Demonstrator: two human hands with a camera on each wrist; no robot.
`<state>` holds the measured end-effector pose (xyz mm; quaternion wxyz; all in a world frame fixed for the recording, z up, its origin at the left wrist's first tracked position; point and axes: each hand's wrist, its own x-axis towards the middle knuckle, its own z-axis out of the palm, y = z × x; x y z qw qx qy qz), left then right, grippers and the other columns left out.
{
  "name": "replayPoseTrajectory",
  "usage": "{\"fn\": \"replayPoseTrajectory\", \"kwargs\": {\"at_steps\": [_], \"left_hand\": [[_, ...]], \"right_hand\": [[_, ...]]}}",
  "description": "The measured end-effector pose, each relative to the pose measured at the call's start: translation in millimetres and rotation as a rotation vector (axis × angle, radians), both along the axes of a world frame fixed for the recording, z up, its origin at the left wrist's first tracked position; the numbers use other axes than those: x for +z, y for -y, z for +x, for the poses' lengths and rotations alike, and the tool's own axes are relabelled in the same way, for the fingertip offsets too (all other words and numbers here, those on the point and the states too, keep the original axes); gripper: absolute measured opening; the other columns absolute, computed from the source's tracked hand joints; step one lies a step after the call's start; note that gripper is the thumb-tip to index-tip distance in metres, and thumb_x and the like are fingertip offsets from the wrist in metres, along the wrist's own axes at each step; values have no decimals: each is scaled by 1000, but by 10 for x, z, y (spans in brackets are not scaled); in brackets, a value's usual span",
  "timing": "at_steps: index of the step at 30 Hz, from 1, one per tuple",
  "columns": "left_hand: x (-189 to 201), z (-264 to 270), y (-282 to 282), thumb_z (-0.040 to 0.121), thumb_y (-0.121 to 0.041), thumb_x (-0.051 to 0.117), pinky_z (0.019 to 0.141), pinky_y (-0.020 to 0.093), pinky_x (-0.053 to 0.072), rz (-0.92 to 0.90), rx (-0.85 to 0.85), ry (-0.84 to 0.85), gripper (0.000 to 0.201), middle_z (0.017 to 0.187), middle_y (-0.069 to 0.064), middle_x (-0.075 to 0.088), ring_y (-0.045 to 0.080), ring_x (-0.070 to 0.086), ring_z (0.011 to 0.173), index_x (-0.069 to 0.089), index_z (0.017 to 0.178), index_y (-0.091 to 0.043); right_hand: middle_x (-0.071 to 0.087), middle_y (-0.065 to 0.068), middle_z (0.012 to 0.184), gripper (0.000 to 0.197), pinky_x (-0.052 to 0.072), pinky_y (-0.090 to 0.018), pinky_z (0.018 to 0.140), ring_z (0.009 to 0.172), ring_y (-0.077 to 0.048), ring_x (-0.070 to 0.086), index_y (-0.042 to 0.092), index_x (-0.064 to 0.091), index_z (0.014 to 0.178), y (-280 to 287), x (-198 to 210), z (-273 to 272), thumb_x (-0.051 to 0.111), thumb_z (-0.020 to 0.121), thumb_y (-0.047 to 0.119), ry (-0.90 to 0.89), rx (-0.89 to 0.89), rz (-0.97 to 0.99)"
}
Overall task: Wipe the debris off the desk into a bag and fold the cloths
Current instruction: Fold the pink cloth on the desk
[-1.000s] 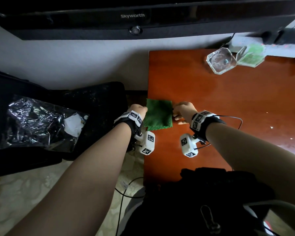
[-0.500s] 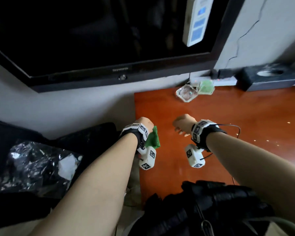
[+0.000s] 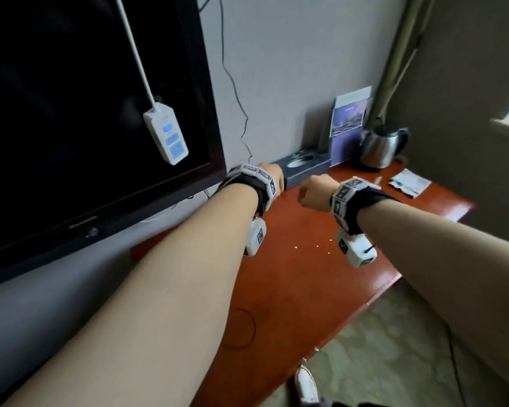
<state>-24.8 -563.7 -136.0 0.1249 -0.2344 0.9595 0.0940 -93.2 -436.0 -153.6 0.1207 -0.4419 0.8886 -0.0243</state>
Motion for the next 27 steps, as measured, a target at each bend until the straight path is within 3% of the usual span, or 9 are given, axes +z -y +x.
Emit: {"fn": "replayPoseTrajectory", "kwargs": {"at_steps": [3, 6, 9, 12, 17, 22, 27], "left_hand": [[301, -463, -380, 88, -7, 63, 76, 26, 48, 40, -152, -111, 28, 112, 5, 73, 18, 62, 84, 73, 113, -16], [467, -920, -877, 87, -6, 62, 81, 27, 50, 5, -237, -148, 31, 112, 5, 73, 25, 68, 97, 73, 113, -17], [458, -1379, -1364, 84, -8, 62, 85, 26, 52, -33, -298, -204, 32, 110, 2, 73, 24, 69, 99, 74, 110, -24], [399, -1849, -1800, 85, -11, 60, 88, 25, 51, 1, -283, -271, 28, 109, -3, 74, 21, 68, 99, 76, 103, -27], [234, -2524, -2459, 88, -13, 55, 94, 33, 53, 48, -223, -349, 25, 107, 4, 74, 26, 68, 102, 75, 102, -16], [-59, -3048, -2691, 85, -16, 62, 93, 34, 55, 95, -154, -275, 18, 105, -1, 74, 23, 69, 97, 70, 78, -31], [-354, -3509, -2771, 87, -18, 61, 91, 35, 56, 109, -102, -233, 19, 107, 2, 74, 24, 69, 96, 74, 84, -32]], "right_hand": [[69, -11, 106, 23, 49, -31, 83, 99, -33, 63, 13, 72, 100, -398, 330, -429, 55, 86, 19, -91, -81, -74], [67, -10, 114, 27, 47, -31, 90, 106, -32, 61, 13, 71, 109, -845, 505, -861, 53, 90, 19, -139, -124, -110], [66, -8, 117, 26, 45, -29, 86, 109, -30, 60, 13, 70, 110, -1361, 566, -1311, 53, 92, 19, -113, -159, -131], [65, -11, 115, 25, 43, -29, 83, 109, -30, 59, 11, 68, 111, -1910, 581, -1773, 55, 90, 17, -51, -231, -145], [67, -11, 112, 29, 49, -31, 87, 104, -30, 62, 6, 67, 111, -2670, 499, -2420, 49, 92, 18, -97, -329, -102], [70, -9, 105, 26, 55, -33, 85, 96, -28, 65, 10, 72, 103, -3194, 270, -3079, 54, 86, 15, -18, -415, -60], [71, -9, 98, 25, 56, -33, 81, 89, -27, 66, 15, 73, 100, -3374, -80, -3595, 54, 84, 17, 68, -473, -92]]}}
